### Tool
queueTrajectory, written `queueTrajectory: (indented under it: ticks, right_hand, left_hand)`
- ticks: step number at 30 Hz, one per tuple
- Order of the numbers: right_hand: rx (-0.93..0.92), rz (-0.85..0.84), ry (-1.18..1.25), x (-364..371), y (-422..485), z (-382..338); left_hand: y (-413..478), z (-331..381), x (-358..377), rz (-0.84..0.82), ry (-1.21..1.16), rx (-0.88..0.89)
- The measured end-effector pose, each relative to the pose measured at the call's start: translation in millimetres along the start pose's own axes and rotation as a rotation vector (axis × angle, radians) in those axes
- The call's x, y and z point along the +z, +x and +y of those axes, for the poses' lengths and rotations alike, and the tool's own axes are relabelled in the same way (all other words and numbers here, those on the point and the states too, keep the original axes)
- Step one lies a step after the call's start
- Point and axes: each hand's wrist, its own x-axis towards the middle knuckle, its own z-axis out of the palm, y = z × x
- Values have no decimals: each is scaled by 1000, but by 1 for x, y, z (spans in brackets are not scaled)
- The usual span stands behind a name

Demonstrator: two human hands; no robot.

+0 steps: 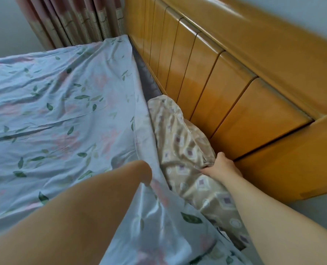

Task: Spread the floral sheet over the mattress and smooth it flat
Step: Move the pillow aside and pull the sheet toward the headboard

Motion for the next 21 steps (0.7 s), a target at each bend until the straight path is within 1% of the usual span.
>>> queueTrajectory:
  ticks: [1, 4, 6, 8, 10, 13, 17, 21]
  right_hand:
    - [-18, 22, 0, 0, -5, -7]
    - [-72, 151, 22, -12, -18, -30]
    - [-99, 258, 28, -24, -32, -47]
    - [-134, 345, 41, -36, -43, -63]
    - [-187, 411, 70, -49, -58, -82]
    - [-269, 527, 63, -70, -89, -107]
    - [-375, 672, -3, -99, -130, -135]
    - [-486, 879, -53, -130, -171, -154]
  left_hand:
    - [-6, -5, 0, -2, -80, 22]
    - [-32, -18, -10, 161, -412, 141]
    - [-48, -25, -20, 193, -562, 203]
    - [-61, -28, -28, 194, -520, 266]
    - [-75, -35, -36, 326, -476, 296]
    - [-103, -48, -50, 560, -483, 330]
    - [-141, -61, -70, 753, -542, 358]
    - [-172, -78, -79, 937, -603, 383]
